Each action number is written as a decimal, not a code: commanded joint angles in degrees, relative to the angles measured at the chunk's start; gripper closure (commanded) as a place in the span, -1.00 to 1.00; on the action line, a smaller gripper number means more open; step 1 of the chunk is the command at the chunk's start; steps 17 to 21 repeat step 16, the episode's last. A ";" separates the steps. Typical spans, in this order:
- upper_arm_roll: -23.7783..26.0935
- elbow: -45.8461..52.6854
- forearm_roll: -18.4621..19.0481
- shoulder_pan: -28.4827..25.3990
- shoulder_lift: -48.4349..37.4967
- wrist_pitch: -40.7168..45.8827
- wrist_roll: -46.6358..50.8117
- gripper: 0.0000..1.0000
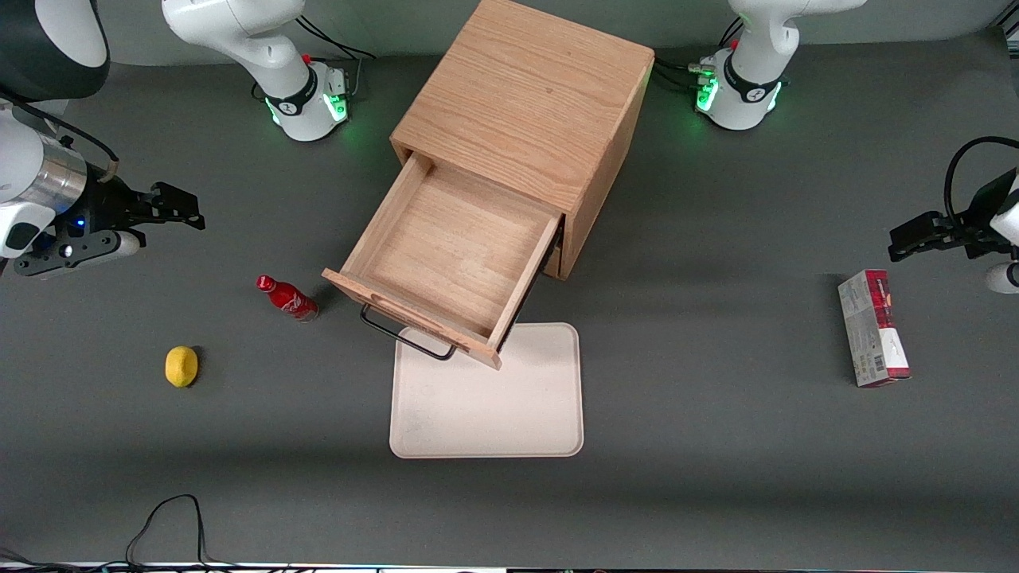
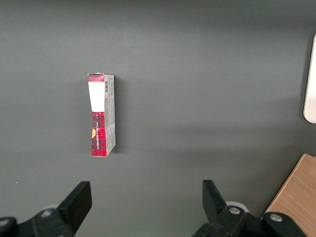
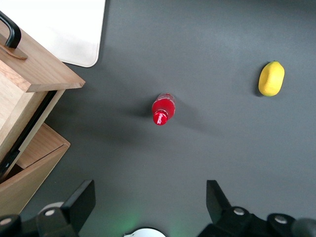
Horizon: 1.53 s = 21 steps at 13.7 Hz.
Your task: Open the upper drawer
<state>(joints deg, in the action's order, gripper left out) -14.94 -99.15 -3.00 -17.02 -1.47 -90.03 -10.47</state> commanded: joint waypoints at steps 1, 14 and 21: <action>0.52 0.01 0.54 2.75 -0.98 -0.23 1.60 -1.00; 17.05 -0.52 1.07 15.35 -2.66 -2.87 7.75 -1.00; 17.05 -0.61 1.07 15.35 -2.66 -2.78 7.84 -1.00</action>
